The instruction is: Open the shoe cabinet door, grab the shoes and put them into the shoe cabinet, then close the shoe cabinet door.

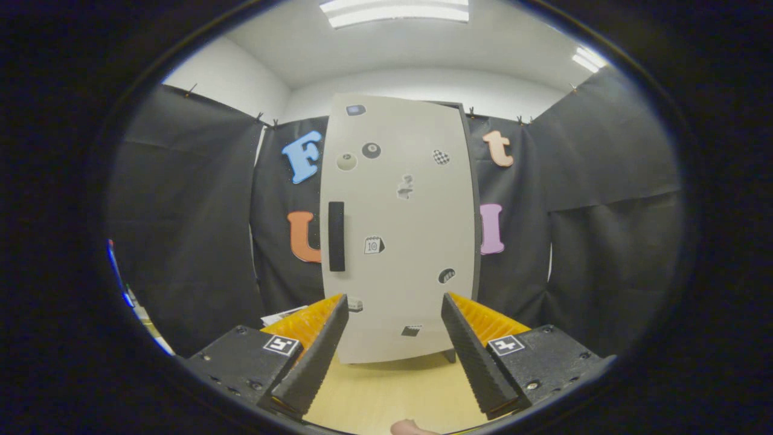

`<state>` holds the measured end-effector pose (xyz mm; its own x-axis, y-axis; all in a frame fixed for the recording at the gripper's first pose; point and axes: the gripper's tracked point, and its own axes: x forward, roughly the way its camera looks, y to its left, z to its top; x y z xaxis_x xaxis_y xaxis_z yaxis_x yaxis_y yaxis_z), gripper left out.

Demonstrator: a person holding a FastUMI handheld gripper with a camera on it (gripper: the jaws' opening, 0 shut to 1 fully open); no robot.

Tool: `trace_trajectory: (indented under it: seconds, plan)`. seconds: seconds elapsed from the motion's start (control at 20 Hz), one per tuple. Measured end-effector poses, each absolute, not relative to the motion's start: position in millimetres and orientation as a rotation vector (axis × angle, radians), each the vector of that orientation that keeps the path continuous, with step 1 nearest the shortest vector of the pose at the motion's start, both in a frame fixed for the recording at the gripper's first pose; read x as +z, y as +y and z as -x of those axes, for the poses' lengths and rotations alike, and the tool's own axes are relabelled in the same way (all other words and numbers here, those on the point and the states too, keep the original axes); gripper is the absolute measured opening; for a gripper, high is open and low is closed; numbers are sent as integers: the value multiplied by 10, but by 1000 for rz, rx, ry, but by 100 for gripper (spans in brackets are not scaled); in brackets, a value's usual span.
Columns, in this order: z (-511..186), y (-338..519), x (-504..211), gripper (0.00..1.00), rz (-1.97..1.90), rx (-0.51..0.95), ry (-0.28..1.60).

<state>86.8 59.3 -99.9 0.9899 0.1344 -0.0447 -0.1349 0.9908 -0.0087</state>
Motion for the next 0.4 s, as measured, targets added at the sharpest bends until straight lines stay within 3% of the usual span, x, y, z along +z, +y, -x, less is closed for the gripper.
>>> trace_trajectory:
  seconds: [0.4]
  plan:
    - [-545, 694, -1031, 99, 72, 128, 13]
